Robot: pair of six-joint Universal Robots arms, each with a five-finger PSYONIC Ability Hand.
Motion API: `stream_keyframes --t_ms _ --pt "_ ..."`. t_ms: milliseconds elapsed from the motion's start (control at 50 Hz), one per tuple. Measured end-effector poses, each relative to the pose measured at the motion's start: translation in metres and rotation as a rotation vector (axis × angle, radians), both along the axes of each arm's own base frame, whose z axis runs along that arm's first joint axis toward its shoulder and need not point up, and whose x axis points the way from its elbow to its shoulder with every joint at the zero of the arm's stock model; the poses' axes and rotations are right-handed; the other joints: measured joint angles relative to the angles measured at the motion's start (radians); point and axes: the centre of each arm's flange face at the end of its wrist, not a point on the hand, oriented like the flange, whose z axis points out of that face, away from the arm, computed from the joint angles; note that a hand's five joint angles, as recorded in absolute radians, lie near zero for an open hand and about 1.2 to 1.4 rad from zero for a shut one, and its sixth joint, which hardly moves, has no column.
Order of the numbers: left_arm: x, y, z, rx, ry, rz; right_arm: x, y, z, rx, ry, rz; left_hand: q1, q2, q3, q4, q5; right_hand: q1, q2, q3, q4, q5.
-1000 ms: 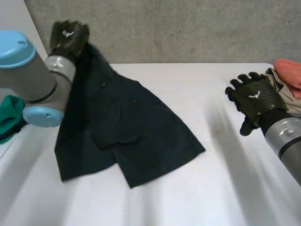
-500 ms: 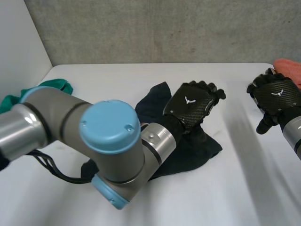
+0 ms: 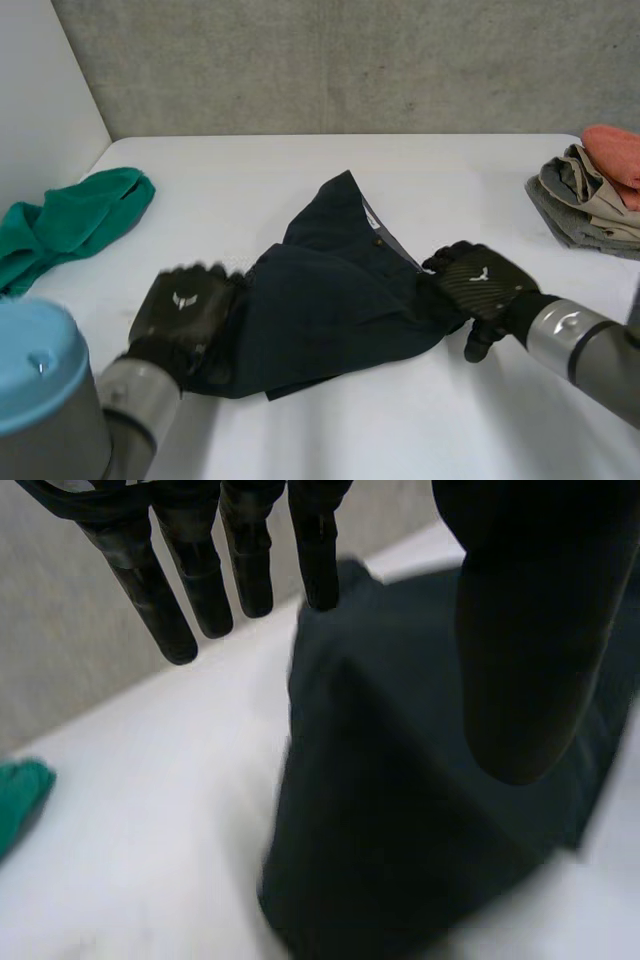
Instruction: Fold the laundry.
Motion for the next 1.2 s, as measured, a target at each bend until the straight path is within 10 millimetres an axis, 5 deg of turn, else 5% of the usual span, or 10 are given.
stream_keyframes --t_ms 220,340,400,600,660,740,880,960,1060,1200 --pt "0.014 0.011 -0.032 0.110 -0.073 0.013 0.017 -0.021 -0.035 -0.031 0.012 0.041 0.080 0.081 0.085 0.082 0.081 0.020 0.168 0.163 0.165 0.163" --pt "0.012 -0.001 -0.046 0.137 -0.088 0.031 0.021 -0.032 -0.043 -0.061 -0.001 0.041 0.393 0.380 0.379 0.377 0.367 0.323 0.490 0.465 0.465 0.445" --pt "0.009 -0.009 -0.050 0.126 -0.080 0.040 0.023 -0.038 -0.045 -0.077 -0.007 0.039 0.783 0.774 0.772 0.773 0.760 0.543 0.777 0.760 0.763 0.730" --pt "-0.006 -0.037 -0.030 -0.020 0.016 0.052 0.023 -0.049 -0.037 -0.119 -0.003 -0.002 0.783 0.828 0.823 0.826 0.781 0.648 0.914 0.916 0.929 0.894" --pt "-0.009 -0.043 -0.012 -0.073 0.035 0.048 0.020 -0.051 -0.021 -0.147 -0.004 -0.026 0.783 0.828 0.823 0.826 0.781 0.648 0.914 0.916 0.929 0.894" --pt "-0.012 -0.048 0.032 -0.205 0.058 0.034 0.015 -0.049 0.030 -0.224 -0.015 -0.065 0.783 0.828 0.823 0.826 0.781 0.648 0.914 0.917 0.930 0.896" --pt "-0.010 -0.043 0.142 -0.534 0.109 0.029 -0.008 -0.019 0.167 -0.441 -0.054 -0.159 0.783 0.828 0.824 0.827 0.781 0.648 0.914 0.917 0.930 0.896" --pt "-0.011 -0.034 0.161 -0.562 0.112 0.003 -0.019 0.000 0.201 -0.468 -0.050 -0.199 0.783 0.827 0.823 0.825 0.780 0.662 0.914 0.924 0.930 0.903" --pt "-0.022 -0.021 0.128 -0.393 0.108 -0.070 -0.012 0.008 0.183 -0.367 -0.017 -0.173 0.155 0.219 0.226 0.227 0.219 0.662 0.914 0.928 0.931 0.903" --pt "-0.034 -0.003 0.053 -0.087 0.131 -0.128 0.002 0.007 0.135 -0.230 0.033 -0.140 0.110 0.128 0.133 0.113 0.103 0.662 0.914 0.930 0.934 0.903"
